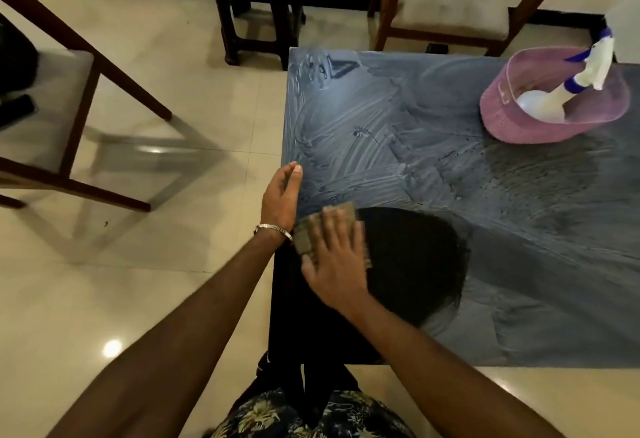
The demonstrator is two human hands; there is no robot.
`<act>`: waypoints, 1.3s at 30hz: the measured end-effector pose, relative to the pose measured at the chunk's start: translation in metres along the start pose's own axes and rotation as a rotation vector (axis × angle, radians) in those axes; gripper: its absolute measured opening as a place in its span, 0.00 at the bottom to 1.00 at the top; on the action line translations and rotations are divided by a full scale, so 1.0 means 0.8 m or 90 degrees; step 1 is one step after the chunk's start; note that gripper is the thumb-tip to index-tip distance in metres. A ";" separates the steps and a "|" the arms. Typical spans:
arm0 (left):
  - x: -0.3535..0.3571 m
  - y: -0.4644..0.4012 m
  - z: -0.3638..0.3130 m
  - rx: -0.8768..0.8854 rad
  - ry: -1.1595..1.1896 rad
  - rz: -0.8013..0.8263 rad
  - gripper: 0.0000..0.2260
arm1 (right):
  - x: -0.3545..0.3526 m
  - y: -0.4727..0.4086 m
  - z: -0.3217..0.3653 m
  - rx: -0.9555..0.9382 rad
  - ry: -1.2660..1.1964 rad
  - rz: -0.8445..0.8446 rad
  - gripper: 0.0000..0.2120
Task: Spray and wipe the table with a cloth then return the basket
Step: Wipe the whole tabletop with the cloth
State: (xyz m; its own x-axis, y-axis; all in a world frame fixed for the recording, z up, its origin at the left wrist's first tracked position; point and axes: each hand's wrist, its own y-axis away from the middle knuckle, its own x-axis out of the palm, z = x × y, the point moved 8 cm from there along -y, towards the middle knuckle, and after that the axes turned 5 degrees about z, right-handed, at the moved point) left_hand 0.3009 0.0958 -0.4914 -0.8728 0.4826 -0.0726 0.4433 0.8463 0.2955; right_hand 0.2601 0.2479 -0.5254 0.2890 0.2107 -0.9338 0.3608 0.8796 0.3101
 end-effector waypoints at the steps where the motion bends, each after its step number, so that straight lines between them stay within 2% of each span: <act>1: -0.001 -0.005 -0.001 0.002 -0.008 -0.001 0.13 | 0.009 0.006 0.023 -0.100 0.020 0.034 0.35; 3: -0.007 -0.015 -0.003 0.003 -0.016 -0.009 0.13 | 0.010 0.005 0.019 -0.223 0.050 0.046 0.35; 4: -0.010 -0.021 -0.001 -0.001 -0.017 -0.009 0.13 | 0.002 -0.004 -0.007 -0.212 0.054 0.021 0.35; 5: -0.013 -0.027 0.001 -0.008 -0.024 -0.008 0.14 | -0.009 -0.020 -0.045 -0.153 0.044 -0.006 0.35; 9: -0.016 -0.047 0.011 -0.043 -0.064 0.020 0.21 | -0.056 -0.080 -0.216 0.233 -0.009 -0.045 0.34; 11: -0.015 -0.053 0.016 -0.078 -0.053 0.029 0.23 | -0.069 -0.103 -0.237 0.371 -0.067 -0.065 0.35; 13: -0.013 -0.059 0.023 -0.110 -0.022 0.043 0.26 | -0.075 -0.129 -0.207 0.420 -0.100 -0.090 0.37; 15: -0.009 -0.064 0.023 -0.120 -0.016 0.053 0.28 | -0.072 -0.152 -0.137 0.332 -0.072 -0.088 0.37; 17: -0.010 -0.071 0.021 -0.122 -0.017 0.051 0.28 | -0.054 -0.152 -0.040 0.147 -0.020 -0.058 0.35; 20: -0.019 -0.084 0.018 -0.115 -0.013 0.025 0.25 | -0.014 -0.088 0.074 -0.129 0.022 0.038 0.30; 22: -0.026 -0.093 0.018 -0.105 -0.020 0.032 0.24 | 0.005 -0.043 0.079 -0.286 0.061 0.096 0.30; 23: -0.026 -0.097 0.017 -0.097 -0.019 0.046 0.23 | 0.004 -0.034 0.059 -0.323 0.070 0.107 0.31; 25: -0.024 -0.101 0.015 -0.091 -0.020 0.069 0.20 | -0.009 -0.053 -0.007 -0.263 0.084 0.083 0.33; 28: -0.023 -0.101 0.013 -0.090 -0.005 0.071 0.19 | -0.055 -0.136 -0.094 -0.003 0.046 0.010 0.33; 30: -0.021 -0.102 0.013 -0.094 0.005 0.071 0.19 | -0.078 -0.184 -0.101 0.121 0.016 -0.034 0.35; 32: -0.023 -0.109 0.010 -0.097 0.010 0.063 0.19 | -0.080 -0.213 -0.070 0.152 0.007 -0.047 0.36; 34: -0.027 -0.120 0.009 -0.112 0.041 0.050 0.21 | -0.066 -0.209 -0.013 0.066 0.022 -0.027 0.34; 36: -0.031 -0.132 0.004 -0.118 0.056 0.043 0.27 | -0.043 -0.169 0.041 -0.094 0.029 0.020 0.31; 39: -0.034 -0.145 -0.003 -0.116 0.037 0.054 0.33 | -0.018 -0.099 0.054 -0.335 0.077 0.117 0.30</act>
State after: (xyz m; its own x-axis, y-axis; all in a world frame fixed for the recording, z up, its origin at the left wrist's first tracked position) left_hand 0.2725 -0.0159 -0.5218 -0.8461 0.5329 0.0131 0.4767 0.7454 0.4659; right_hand 0.2656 0.1570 -0.5289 0.1905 0.4006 -0.8962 -0.1845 0.9113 0.3681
